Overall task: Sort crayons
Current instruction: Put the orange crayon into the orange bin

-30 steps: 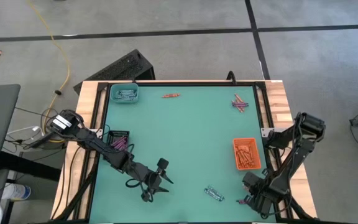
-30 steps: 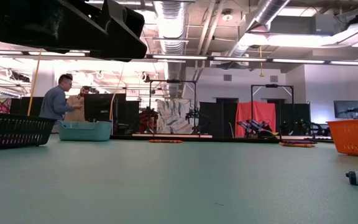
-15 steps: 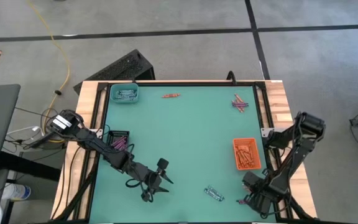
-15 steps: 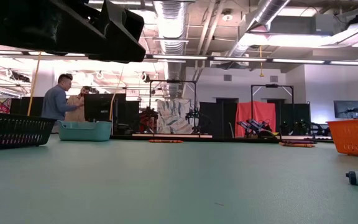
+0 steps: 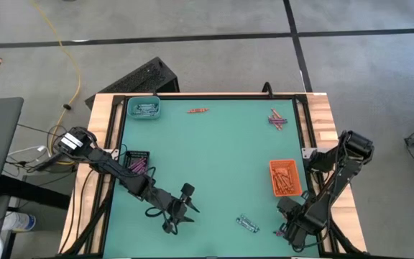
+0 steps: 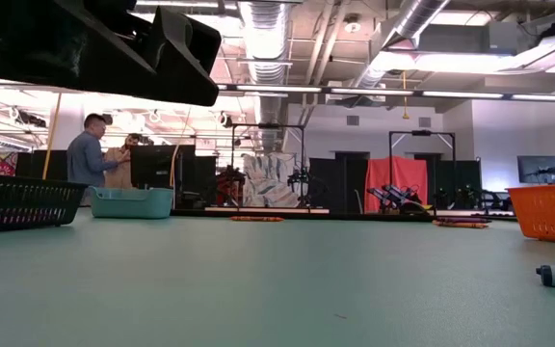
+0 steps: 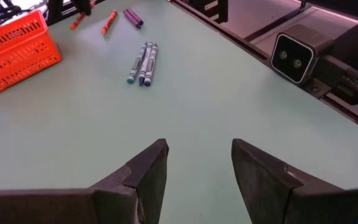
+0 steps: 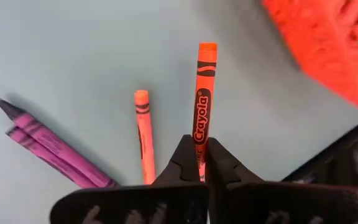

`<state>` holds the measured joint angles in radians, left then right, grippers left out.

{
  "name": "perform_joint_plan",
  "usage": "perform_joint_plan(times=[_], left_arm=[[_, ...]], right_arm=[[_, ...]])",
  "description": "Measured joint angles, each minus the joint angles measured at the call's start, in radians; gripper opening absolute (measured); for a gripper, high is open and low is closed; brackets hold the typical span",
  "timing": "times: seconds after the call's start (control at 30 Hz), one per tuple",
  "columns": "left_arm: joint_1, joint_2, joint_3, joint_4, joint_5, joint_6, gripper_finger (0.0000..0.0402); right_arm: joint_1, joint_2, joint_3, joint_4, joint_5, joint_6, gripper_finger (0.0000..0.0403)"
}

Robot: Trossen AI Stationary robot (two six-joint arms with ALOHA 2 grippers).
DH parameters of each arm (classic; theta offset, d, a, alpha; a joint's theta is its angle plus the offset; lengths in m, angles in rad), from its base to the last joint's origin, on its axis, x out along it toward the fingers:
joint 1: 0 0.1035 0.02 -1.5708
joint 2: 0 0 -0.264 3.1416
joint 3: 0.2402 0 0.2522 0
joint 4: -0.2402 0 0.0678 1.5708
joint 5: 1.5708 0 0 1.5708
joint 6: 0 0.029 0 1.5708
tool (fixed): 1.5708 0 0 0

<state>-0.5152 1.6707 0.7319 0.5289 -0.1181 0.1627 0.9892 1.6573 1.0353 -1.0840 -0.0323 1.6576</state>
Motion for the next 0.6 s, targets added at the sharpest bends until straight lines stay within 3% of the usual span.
perform_joint_plan(times=[0.37, 0.6], left_arm=[[0.000, 0.000, 0.000, -0.006, 0.000, 0.001, 0.0169], [0.000, 0.000, 0.000, -0.008, 0.000, 0.001, 0.0169]], right_arm=[[-0.098, -0.048, 0.104, -0.194, 0.117, -0.103, 0.0000], [-0.207, -0.116, 0.113, -0.363, 0.193, -0.021, 0.0000]])
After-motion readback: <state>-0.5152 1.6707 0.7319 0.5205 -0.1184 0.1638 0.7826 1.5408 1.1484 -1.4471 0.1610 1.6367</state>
